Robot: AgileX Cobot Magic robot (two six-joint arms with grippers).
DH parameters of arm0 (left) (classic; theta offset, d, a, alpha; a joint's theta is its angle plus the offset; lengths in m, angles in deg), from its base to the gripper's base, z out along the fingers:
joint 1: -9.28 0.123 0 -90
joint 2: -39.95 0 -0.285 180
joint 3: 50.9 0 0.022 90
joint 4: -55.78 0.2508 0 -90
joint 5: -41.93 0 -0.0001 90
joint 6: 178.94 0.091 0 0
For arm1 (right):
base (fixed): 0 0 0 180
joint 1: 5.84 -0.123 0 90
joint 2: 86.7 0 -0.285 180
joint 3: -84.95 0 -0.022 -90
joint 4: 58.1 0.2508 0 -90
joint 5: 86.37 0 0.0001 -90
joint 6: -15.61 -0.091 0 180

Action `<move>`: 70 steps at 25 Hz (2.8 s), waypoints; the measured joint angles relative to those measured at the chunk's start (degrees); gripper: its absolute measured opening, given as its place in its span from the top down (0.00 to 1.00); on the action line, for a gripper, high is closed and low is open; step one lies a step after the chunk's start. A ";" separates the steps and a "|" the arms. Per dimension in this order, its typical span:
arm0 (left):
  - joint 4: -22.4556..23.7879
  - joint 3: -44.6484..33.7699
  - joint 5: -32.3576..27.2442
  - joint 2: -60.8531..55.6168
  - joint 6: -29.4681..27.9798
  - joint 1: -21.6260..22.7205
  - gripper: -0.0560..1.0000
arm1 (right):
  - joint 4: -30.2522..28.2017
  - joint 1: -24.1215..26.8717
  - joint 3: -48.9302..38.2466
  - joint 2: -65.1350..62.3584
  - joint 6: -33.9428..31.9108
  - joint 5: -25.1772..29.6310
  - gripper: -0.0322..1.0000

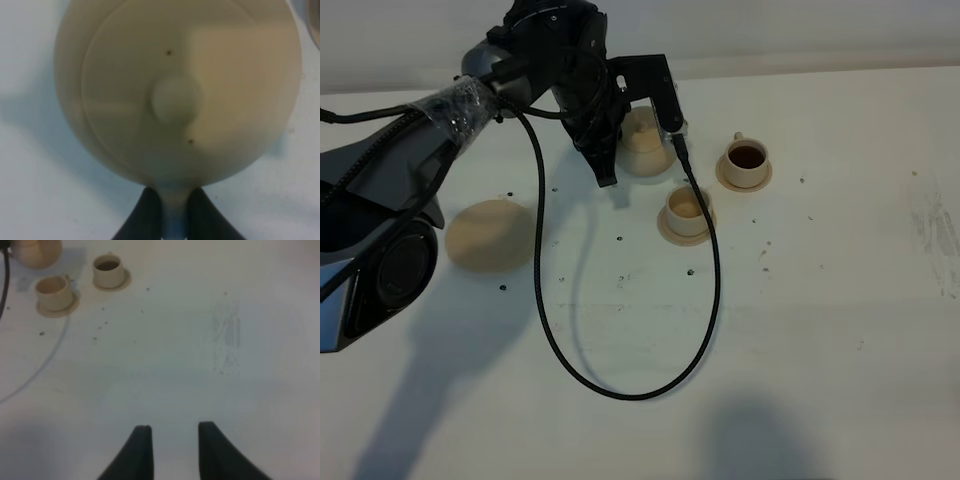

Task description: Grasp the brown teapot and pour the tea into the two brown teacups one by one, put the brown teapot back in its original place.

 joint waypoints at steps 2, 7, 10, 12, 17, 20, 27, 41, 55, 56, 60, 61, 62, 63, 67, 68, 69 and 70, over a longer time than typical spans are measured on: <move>0.00 0.07 -0.73 0.84 0.00 0.00 0.86 | 0.00 0.00 0.00 0.00 0.00 0.00 0.76; -0.46 -0.05 -4.92 -0.79 -0.19 0.00 0.86 | 0.00 0.00 0.00 0.00 0.00 0.00 0.76; -0.46 -0.05 -10.91 -4.96 -0.17 0.08 0.86 | 0.00 0.00 0.00 0.00 -0.07 0.00 0.76; -0.46 0.00 -11.92 -7.89 0.25 0.47 0.86 | 0.00 0.00 0.00 0.00 -0.07 0.00 0.76; -2.12 -1.95 -11.96 -13.39 2.00 1.70 0.86 | 0.00 0.00 0.00 0.00 -0.07 0.00 0.76; -2.84 -6.32 -11.96 -17.23 2.45 1.70 0.86 | 0.00 0.00 0.00 0.00 -0.01 0.00 0.76; -3.01 -24.18 -12.01 -26.72 0.52 1.65 0.86 | 0.00 0.00 0.00 0.00 -0.07 0.00 0.76; 4.67 -44.91 24.45 -28.18 -4.26 1.60 0.86 | 0.00 0.00 0.00 0.00 -0.13 0.00 0.76; 36.37 -46.46 30.20 -20.75 -22.57 -4.41 0.86 | 0.00 0.00 0.00 0.00 -0.13 0.00 0.76; 40.43 -46.46 29.95 -20.31 -25.42 -5.13 0.86 | 0.00 0.00 0.00 0.00 -0.13 0.00 0.76; 54.86 -46.46 28.53 -19.85 -38.32 -7.23 0.86 | 0.00 0.00 0.00 0.00 -0.13 0.00 0.76; 58.07 -46.46 28.18 -19.85 -40.96 -7.73 0.86 | 0.00 0.00 0.00 0.00 -0.13 0.00 0.76; 60.46 -46.46 27.55 -19.85 -42.78 -8.13 0.86 | 0.00 0.00 0.00 0.00 -0.13 0.00 0.76; 63.01 -46.46 26.90 -19.78 -43.79 -8.65 0.86 | 0.00 0.00 0.00 0.00 -0.13 0.00 0.76; 68.56 -46.46 25.72 -18.75 -44.71 -10.43 0.86 | 0.00 0.00 0.00 0.00 -0.13 0.00 0.76; 68.92 -46.46 26.00 -18.49 -44.65 -10.65 0.86 | 0.00 0.00 0.00 0.00 -0.13 0.00 0.76; 69.03 -46.48 26.43 -18.23 -44.46 -10.80 0.86 | 0.00 0.00 0.00 0.00 -0.13 0.00 0.76; 69.17 -46.53 26.97 -18.04 -44.04 -10.87 0.86 | 0.00 0.00 0.00 0.00 -0.13 0.00 0.76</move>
